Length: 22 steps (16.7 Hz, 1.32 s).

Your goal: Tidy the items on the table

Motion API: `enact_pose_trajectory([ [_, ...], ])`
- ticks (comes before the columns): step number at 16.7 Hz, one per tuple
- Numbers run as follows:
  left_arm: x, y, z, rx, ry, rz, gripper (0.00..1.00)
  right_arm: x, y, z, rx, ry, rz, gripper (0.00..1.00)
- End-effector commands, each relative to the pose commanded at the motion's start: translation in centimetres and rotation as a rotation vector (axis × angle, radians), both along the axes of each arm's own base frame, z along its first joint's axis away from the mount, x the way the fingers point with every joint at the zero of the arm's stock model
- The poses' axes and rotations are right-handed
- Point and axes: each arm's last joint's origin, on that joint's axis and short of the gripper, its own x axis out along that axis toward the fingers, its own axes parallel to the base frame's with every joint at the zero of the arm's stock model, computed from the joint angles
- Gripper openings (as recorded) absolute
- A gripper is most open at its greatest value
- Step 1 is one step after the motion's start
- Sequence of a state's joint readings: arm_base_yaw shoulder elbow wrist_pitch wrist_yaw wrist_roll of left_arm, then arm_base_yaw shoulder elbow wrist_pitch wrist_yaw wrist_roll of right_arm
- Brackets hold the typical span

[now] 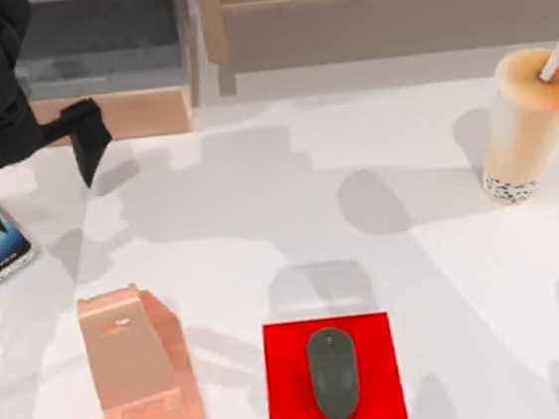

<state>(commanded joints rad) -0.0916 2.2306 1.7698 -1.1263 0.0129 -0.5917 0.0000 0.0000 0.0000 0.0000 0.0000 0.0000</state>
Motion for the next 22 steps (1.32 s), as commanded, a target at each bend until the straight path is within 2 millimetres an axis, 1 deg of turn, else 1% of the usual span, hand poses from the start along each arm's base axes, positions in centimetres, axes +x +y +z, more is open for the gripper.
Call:
enact_pose_trajectory([
  [2,0.6,3.6,0.3,0.003,0.007,0.063,1.00,0.0,0.0,0.0,0.000,0.000,0.000,1.00],
  [4,0.9,6.3,0.8,0.006,0.006,0.112,1.00,0.0,0.0,0.0,0.000,0.000,0.000,1.00],
  [6,1.0,7.9,1.4,0.008,-0.006,0.141,1.00,0.0,0.0,0.0,0.000,0.000,0.000,1.00],
  [7,1.0,8.4,1.6,0.009,-0.012,0.149,1.00,0.0,0.0,0.0,0.000,0.000,0.000,1.00],
  [11,1.0,8.6,1.8,0.010,-0.016,0.154,1.00,0.0,0.0,0.0,0.000,0.000,0.000,1.00],
  [13,1.0,8.4,1.6,0.010,-0.015,0.152,1.00,0.0,0.0,0.0,0.000,0.000,0.000,1.00],
  [14,1.0,8.5,1.3,0.010,-0.015,0.154,1.00,0.0,0.0,0.0,0.000,0.000,0.000,1.00],
  [16,1.1,8.5,0.0,0.010,-0.016,0.154,1.00,0.0,0.0,0.0,0.000,0.000,0.000,1.00],
  [20,1.1,8.6,-3.6,0.010,-0.016,0.154,1.00,0.0,0.0,0.0,0.000,0.000,0.000,1.00],
  [22,1.0,8.6,-4.9,0.010,-0.016,0.154,1.00,0.0,0.0,0.0,0.000,0.000,0.000,1.00],
])
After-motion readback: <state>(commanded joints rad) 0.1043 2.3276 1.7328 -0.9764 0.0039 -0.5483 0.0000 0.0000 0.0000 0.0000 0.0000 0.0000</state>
